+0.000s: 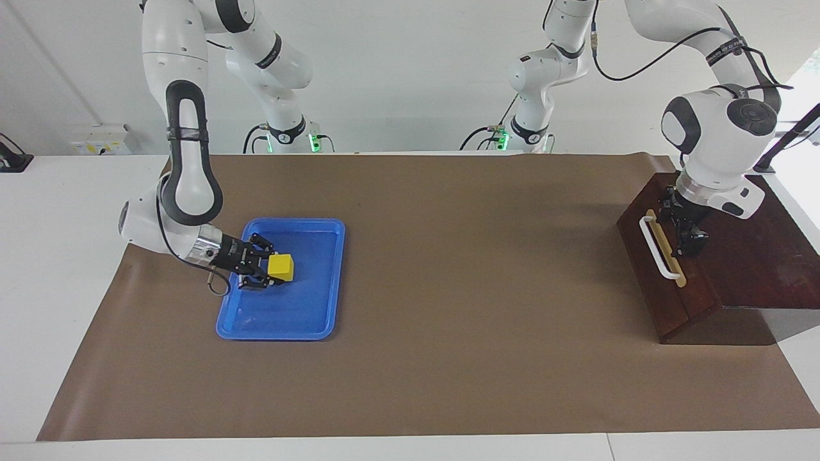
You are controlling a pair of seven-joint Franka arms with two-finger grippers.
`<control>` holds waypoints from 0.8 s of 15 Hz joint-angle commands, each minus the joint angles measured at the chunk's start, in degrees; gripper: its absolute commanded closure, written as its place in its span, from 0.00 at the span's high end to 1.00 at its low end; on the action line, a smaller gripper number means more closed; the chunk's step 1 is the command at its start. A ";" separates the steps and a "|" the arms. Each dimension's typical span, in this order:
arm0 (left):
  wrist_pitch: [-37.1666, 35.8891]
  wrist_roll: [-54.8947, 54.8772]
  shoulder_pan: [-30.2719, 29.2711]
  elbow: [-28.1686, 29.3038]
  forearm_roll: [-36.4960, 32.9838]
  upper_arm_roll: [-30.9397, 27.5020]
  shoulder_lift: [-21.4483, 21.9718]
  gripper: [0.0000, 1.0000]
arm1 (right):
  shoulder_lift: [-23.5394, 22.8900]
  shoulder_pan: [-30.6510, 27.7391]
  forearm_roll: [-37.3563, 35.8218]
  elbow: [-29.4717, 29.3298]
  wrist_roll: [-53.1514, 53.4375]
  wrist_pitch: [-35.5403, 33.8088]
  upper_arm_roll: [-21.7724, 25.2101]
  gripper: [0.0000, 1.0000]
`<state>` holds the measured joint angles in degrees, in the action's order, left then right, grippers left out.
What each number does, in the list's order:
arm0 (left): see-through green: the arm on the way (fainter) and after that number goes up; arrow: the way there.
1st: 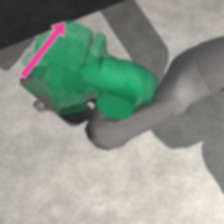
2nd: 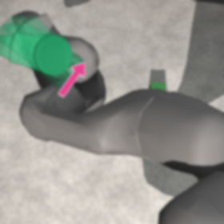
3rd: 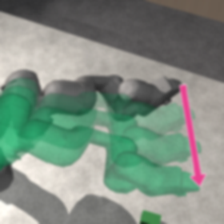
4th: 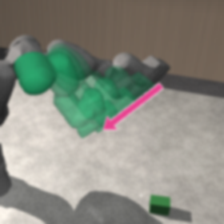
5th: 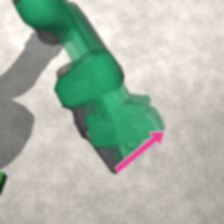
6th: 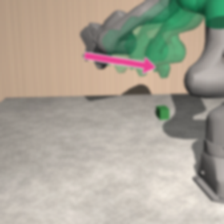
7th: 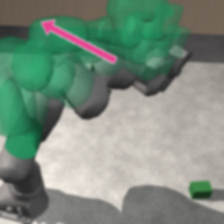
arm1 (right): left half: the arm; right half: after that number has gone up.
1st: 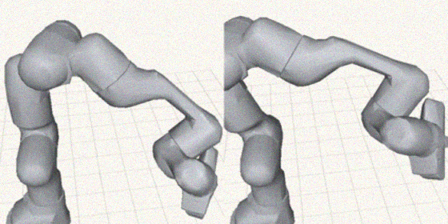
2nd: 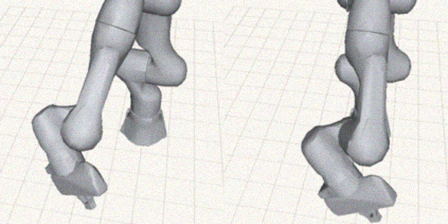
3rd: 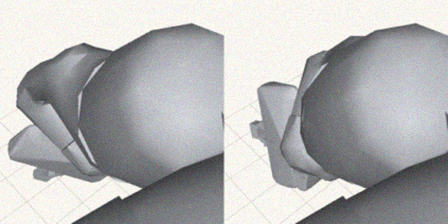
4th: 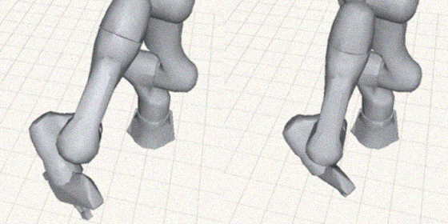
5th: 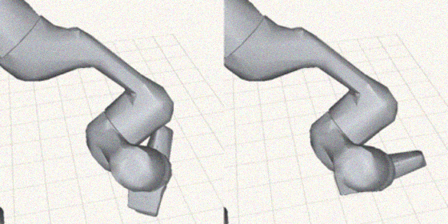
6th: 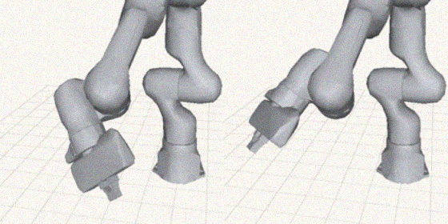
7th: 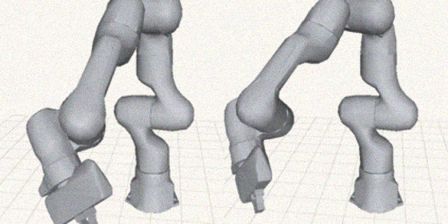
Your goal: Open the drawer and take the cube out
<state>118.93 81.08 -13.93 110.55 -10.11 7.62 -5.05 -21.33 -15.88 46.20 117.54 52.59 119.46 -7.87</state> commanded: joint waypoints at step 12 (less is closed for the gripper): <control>-33.05 -56.76 9.88 -14.04 11.41 1.00 9.09 1.00 | 3.67 -1.09 1.79 6.56 -5.58 2.79 -0.57 0.69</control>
<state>90.11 39.58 -4.29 98.02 -2.41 9.83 3.35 -18.44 -16.04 47.46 122.05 47.68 120.49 -7.86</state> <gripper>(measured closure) 0.000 0.427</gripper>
